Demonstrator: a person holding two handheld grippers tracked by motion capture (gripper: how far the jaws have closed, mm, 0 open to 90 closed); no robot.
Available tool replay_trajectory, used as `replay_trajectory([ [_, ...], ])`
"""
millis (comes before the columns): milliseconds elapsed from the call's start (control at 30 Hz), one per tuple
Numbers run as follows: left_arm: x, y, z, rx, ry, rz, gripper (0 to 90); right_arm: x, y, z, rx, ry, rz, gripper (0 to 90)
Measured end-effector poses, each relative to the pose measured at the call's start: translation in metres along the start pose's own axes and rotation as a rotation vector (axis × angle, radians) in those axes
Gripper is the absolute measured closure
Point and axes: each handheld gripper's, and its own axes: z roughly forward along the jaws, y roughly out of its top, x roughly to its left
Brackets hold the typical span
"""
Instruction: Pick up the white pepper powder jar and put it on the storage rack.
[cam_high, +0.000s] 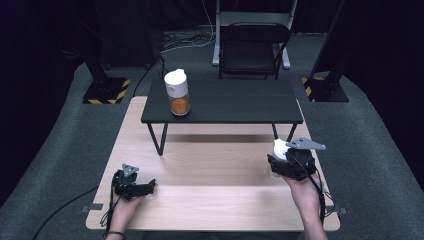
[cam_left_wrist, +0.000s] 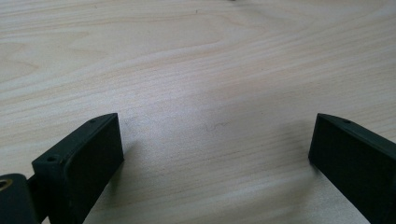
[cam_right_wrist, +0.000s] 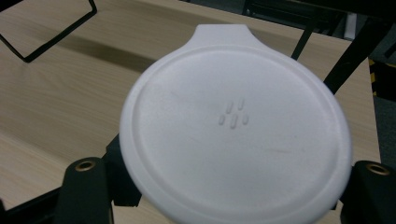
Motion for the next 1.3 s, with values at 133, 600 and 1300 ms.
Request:
replay_trajectory([
  [133, 0.0, 0.0, 0.0, 0.0, 0.0, 0.0, 2.3, -0.006, 0.01, -0.003, 0.002, 0.015, 0.008, 29.4],
  [600, 0.0, 0.0, 0.0, 0.0, 0.0, 0.001, 2.3, 0.0, 0.048, -0.015, -0.02, -0.022, -0.035, 29.4],
  [1300, 0.0, 0.0, 0.0, 0.0, 0.0, 0.0, 2.3, -0.001, 0.103, -0.027, -0.067, -0.026, -0.051, 29.5],
])
